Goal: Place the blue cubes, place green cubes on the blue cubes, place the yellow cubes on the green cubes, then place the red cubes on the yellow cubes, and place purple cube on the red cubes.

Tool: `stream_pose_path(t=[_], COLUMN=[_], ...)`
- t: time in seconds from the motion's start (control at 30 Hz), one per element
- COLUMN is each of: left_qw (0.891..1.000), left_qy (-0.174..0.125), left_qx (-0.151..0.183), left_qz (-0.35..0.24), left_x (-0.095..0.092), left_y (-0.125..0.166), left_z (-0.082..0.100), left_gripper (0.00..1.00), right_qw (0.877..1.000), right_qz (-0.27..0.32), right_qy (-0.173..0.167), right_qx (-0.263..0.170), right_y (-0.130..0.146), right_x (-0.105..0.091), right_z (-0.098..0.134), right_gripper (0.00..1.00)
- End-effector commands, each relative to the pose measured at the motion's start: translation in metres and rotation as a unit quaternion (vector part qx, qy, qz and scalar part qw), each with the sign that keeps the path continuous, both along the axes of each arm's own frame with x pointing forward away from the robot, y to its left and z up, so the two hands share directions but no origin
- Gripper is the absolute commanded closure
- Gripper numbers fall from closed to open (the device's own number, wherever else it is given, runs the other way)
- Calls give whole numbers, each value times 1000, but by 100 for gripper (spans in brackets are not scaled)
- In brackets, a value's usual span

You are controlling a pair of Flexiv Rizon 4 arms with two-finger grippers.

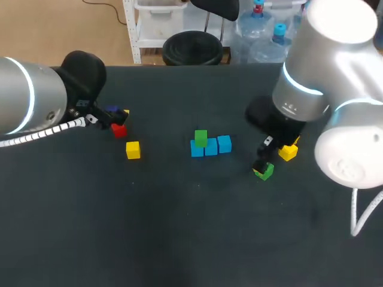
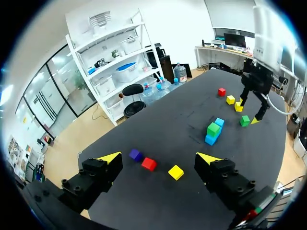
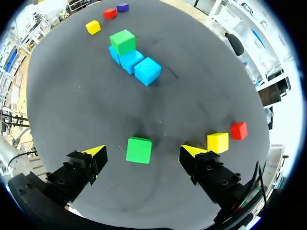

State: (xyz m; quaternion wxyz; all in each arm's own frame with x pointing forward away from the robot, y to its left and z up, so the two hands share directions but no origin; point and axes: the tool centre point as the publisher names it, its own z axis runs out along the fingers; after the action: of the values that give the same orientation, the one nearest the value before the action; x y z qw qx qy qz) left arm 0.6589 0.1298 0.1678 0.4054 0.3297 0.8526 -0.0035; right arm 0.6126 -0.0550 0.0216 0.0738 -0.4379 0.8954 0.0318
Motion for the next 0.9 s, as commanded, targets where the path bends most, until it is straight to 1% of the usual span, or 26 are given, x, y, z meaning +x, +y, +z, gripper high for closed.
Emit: stream_pose_path(t=[0.03, 0.23, 0.27, 0.33, 0.37, 0.4, 0.47, 0.5, 0.57, 0.6, 0.63, 0.67, 0.77, 0.8, 0.83, 0.9], left_qw=[1000, 1000, 1000, 1000, 1000, 1000, 1000, 1000, 1000, 1000, 1000, 1000, 1000, 1000, 1000, 1000], left_qy=[-2, -2, -2, -2, -2, -2, -2, -2, -2, -2, -2, -2, -2, -2, -2, -2], left_qx=[-1, -1, -1, -1, -1, -1, -1, -1, -1, -1, -1, -1, -1, -1, -1, -1], left_qz=[1, 1, 1, 1, 1, 1, 1, 1, 1, 1, 1, 1, 1, 1, 1, 1], left_x=[0, 0, 0, 0, 0, 0, 0, 0, 0, 0, 0, 0, 0, 0, 0, 0], left_y=[0, 0, 0, 0, 0, 0, 0, 0, 0, 0, 0, 0, 0, 0, 0, 0], left_z=[-1, -1, -1, -1, -1, -1, -1, -1, -1, -1, -1, -1, -1, -1, -1, -1], left_gripper=[0, 0, 0, 0, 0, 0, 0, 0, 0, 0, 0, 0, 0, 0, 0, 0], right_qw=[1000, 1000, 1000, 999, 999, 999, 999, 999, 999, 999, 999, 999, 999, 999, 999, 999], right_qz=[5, 7, 7, 9, 10, 11, 13, 15, 17, 17, 17, 16, 17, 18, 18, 18], right_qy=[9, 20, 24, 31, 33, 35, 37, 39, 39, 37, 37, 37, 38, 39, 40, 45], right_qx=[-1, -16, -17, -21, -21, -21, -20, -19, -18, -16, -15, -14, -14, -15, -16, -18], right_y=[5, 5, 5, 5, 5, 6, 7, 8, 8, 8, 8, 8, 7, 6, 5, 3], right_x=[1, -1, -1, -2, -2, -3, -4, -4, -5, -5, -5, -5, -7, -7, -7, -7], right_z=[-7, -13, -14, -16, -16, -16, -15, -15, -15, -14, -14, -14, -13, -13, -13, -15], right_gripper=[0, 0, 4, 20, 22, 20, 12, 11, 16, 24, 35, 41, 44, 45, 50, 50])
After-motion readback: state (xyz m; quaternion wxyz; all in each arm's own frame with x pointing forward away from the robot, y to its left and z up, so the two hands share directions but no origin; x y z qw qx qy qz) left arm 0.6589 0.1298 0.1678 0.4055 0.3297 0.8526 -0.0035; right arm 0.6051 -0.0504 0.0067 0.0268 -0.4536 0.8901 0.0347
